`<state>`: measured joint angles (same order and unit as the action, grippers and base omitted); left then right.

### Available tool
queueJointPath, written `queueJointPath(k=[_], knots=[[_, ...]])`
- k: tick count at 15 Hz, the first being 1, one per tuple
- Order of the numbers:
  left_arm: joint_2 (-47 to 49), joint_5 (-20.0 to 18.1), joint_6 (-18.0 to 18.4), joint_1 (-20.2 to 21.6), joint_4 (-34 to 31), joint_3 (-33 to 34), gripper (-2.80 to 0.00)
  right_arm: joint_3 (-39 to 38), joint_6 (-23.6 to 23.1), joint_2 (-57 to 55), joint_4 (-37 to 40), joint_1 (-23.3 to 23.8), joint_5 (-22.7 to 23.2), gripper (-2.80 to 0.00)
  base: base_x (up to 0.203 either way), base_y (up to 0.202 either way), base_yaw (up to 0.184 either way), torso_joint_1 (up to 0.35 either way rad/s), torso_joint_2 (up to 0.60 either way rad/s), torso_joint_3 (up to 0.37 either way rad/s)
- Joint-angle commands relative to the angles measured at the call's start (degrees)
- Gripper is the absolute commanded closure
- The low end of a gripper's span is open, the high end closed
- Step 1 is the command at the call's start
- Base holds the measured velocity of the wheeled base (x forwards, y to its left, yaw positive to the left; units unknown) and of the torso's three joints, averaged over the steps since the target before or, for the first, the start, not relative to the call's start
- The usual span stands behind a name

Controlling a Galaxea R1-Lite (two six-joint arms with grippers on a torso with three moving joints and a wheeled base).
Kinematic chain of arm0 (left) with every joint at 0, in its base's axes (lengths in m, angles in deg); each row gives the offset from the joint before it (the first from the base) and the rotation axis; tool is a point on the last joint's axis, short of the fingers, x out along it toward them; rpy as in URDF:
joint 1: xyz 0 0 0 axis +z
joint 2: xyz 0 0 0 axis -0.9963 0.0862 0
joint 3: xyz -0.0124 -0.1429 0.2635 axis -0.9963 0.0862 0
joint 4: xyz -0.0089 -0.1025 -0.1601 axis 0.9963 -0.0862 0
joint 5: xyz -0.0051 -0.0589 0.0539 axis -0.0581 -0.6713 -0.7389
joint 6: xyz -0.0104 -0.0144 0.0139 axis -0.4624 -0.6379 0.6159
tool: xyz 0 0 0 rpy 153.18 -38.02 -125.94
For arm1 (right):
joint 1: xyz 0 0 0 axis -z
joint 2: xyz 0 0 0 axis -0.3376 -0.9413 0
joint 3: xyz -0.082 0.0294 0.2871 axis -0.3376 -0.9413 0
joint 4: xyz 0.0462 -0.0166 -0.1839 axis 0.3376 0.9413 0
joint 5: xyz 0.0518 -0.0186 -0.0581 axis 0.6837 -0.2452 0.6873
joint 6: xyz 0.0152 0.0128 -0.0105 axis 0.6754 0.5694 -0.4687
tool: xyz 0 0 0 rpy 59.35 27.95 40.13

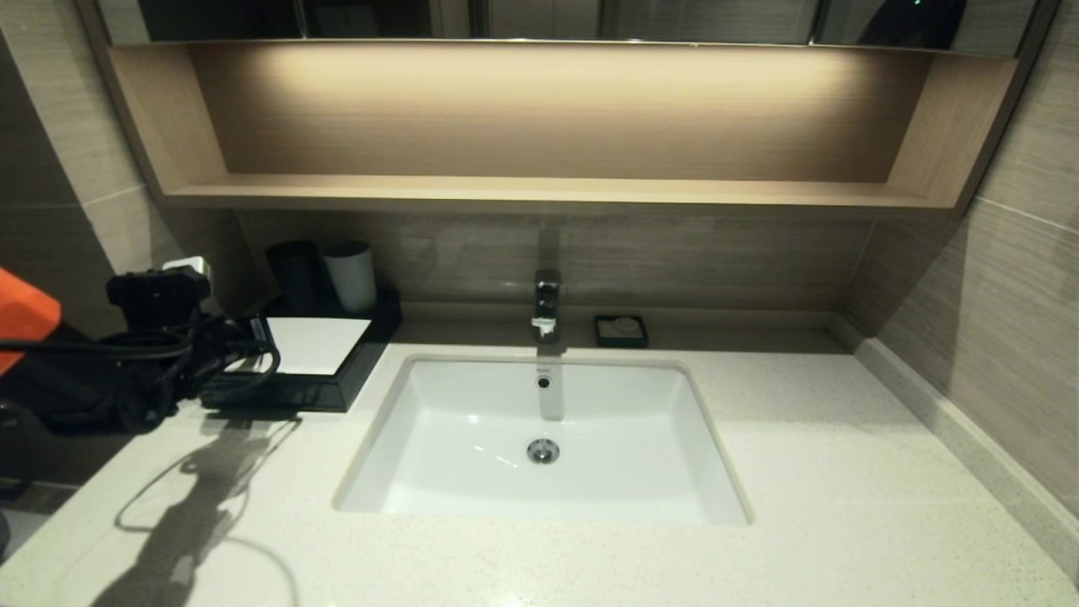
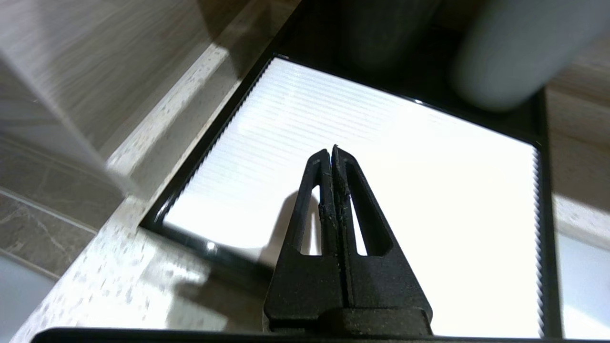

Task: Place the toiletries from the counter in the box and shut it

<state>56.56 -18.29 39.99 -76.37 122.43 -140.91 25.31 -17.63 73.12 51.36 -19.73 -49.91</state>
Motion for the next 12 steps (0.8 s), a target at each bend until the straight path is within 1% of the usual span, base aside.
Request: queueJointPath(k=[1, 5, 6, 8, 10, 12], knots=[[-7.1, 0.0, -0.1, -1.1, 6.7, 10.1, 0.00, 0.0, 0.0, -0.1, 0.0, 0.0, 0.0, 0.00, 0.000, 0.000, 0.000, 0.000, 0.00, 0.000], [-13.4, 0.1, 0.8, -3.2, 17.4, 23.9, 0.00, 0.0, 0.0, -0.1, 0.0, 0.0, 0.0, 0.00, 0.000, 0.000, 0.000, 0.000, 0.00, 0.000], [-14.6, 0.1, 1.4, -3.3, 19.3, 26.7, 0.00, 0.0, 0.0, -0.1, 0.0, 0.0, 0.0, 0.00, 0.000, 0.000, 0.000, 0.000, 0.00, 0.000], [-17.9, -0.1, 3.7, -3.5, 24.6, 33.5, 0.00, 0.0, -1.9, 0.0, 0.2, 0.0, 0.4, 0.00, 0.000, 0.000, 0.000, 0.000, 0.00, 0.000], [-22.2, -0.3, 5.7, -4.1, 27.2, 38.4, 0.00, 0.0, -0.2, -0.1, 0.0, 0.0, 0.1, 0.00, 0.000, 0.000, 0.000, 0.000, 0.00, 0.000], [-27.2, -0.2, 6.3, -5.7, 27.6, 42.5, 0.00, 0.0, -0.2, -0.1, 0.0, 0.0, 0.1, 0.00, 0.000, 0.000, 0.000, 0.000, 0.00, 0.000]])
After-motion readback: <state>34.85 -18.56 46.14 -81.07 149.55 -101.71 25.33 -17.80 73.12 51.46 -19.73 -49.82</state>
